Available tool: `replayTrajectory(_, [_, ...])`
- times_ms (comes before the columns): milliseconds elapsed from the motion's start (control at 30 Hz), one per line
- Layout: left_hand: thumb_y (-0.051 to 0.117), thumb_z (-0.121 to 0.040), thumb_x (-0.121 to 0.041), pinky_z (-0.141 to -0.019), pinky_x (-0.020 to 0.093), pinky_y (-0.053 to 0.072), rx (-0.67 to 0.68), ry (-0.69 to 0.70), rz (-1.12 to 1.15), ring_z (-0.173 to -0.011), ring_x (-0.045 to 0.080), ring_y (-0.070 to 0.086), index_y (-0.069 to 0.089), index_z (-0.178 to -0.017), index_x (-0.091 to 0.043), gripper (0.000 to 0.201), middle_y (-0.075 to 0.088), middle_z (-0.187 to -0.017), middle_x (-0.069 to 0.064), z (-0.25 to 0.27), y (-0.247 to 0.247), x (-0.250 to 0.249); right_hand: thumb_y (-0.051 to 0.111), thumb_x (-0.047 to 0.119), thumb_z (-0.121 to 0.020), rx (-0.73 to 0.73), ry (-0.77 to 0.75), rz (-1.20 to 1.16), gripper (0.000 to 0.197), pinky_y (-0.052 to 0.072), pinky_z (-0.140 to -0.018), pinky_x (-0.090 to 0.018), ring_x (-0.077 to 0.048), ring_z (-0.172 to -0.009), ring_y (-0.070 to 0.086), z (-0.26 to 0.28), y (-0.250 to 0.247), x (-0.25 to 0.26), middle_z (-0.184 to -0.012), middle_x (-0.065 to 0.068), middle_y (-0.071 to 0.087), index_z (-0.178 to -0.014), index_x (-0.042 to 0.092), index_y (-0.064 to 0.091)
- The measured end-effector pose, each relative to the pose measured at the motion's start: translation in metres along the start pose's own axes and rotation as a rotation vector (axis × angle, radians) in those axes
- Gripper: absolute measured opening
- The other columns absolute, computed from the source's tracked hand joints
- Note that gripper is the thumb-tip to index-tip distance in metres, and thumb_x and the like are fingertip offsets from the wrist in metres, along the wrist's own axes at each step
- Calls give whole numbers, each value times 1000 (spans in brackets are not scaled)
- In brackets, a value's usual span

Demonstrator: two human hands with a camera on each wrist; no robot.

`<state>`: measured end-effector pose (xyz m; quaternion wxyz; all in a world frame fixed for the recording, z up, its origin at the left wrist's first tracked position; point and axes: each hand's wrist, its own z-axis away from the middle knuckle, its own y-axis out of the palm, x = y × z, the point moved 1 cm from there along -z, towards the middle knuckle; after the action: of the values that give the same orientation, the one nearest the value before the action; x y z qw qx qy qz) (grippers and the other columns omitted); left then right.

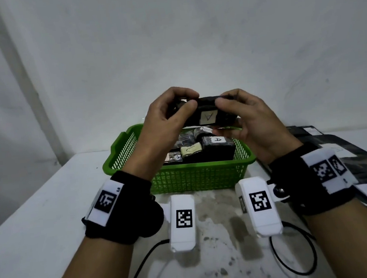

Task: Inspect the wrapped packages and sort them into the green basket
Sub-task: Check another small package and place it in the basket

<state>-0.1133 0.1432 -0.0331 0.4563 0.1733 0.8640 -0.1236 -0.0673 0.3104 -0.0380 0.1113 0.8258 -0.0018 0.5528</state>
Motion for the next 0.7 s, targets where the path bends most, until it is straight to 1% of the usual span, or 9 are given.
replayTrajectory(67, [59, -96, -9, -86, 30, 57, 24, -28, -16, -103, 20, 68, 63, -110, -18, 17, 67, -110, 6, -1, 0, 4, 65, 3, -91, -30, -17, 0, 16, 60, -68, -30, -21, -84, 67, -2, 0, -3, -92, -8, 64, -84, 15, 58])
replayTrajectory(133, [59, -95, -9, -86, 33, 59, 7, -89, -18, -104, 23, 69, 62, -112, -17, 18, 66, -115, 11, -1, 1, 7, 67, -4, -88, -46, -43, 7, 20, 60, -70, -31, -25, -85, 66, -4, -1, -5, -90, -10, 63, -81, 14, 59])
replayTrajectory(200, [59, -95, -6, -82, 34, 60, -37, -107, -29, -100, 27, 70, 62, -108, -13, 15, 68, -113, 15, 0, 2, 9, 72, -2, -80, -44, -75, 38, 18, 60, -75, -35, -26, -82, 68, -6, -2, -7, -83, -8, 66, -79, 14, 62])
replayTrajectory(267, [60, -93, -6, -81, 35, 60, -72, -96, -65, -95, 29, 70, 62, -102, -14, 12, 69, -108, 20, 1, 5, 9, 73, -1, -77, -67, -131, 104, 18, 59, -75, -34, -25, -78, 68, -6, -3, -7, -78, -6, 66, -77, 15, 64])
replayTrajectory(367, [63, -90, -4, -73, 28, 57, -107, -84, -63, -83, 19, 68, 63, -96, -16, 14, 71, -96, 15, 1, 7, 11, 71, -4, -79, -115, -251, 269, 25, 56, -69, -28, -16, -71, 64, -5, 0, -7, -73, -2, 64, -75, 20, 63])
replayTrajectory(433, [64, -86, -3, -76, 29, 58, -116, -75, -32, -86, 18, 69, 63, -96, -15, 16, 71, -96, 12, 0, 6, 13, 71, -3, -78, -123, -302, 341, 26, 56, -69, -30, -14, -70, 63, -4, 2, -8, -74, -2, 63, -76, 22, 62])
replayTrajectory(533, [62, -91, -2, -79, 28, 58, -101, -109, 35, -92, 17, 71, 62, -109, -11, 20, 69, -104, 9, 0, 5, 12, 70, -3, -80, -93, -302, 310, 24, 59, -80, -41, -18, -77, 66, -2, 3, -8, -83, -8, 67, -82, 19, 61])
replayTrajectory(633, [57, -99, -19, -74, 28, 59, -44, -207, 132, -97, 25, 72, 58, -117, -12, 19, 67, -109, 8, 1, 6, 8, 71, -4, -81, -54, -313, 325, 28, 58, -90, -38, -19, -94, 67, -1, 0, -7, -106, -15, 69, -96, 17, 61])
replayTrajectory(700, [58, -99, -21, -69, 28, 59, -53, -229, 172, -93, 32, 73, 56, -115, -11, 19, 66, -112, 14, 1, 6, 7, 74, 4, -76, -17, -293, 323, 37, 57, -93, -35, -19, -105, 66, -1, -2, -7, -118, -13, 66, -108, 18, 60])
